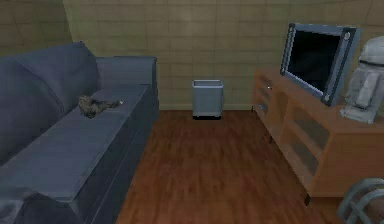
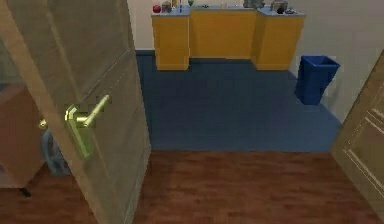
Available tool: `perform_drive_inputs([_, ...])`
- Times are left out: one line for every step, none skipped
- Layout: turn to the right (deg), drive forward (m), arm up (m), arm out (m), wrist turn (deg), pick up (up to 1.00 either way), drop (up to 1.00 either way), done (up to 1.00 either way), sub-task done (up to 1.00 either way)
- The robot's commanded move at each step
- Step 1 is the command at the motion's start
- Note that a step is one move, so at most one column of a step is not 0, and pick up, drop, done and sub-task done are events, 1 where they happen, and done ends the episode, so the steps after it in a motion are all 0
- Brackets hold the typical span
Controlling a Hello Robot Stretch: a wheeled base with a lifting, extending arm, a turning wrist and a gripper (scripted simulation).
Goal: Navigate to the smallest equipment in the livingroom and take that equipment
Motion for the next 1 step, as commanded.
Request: perform_drive_inputs([0.0,0.05,0.0,0.0,0.0,0.0,0.0,0.0,0.0])
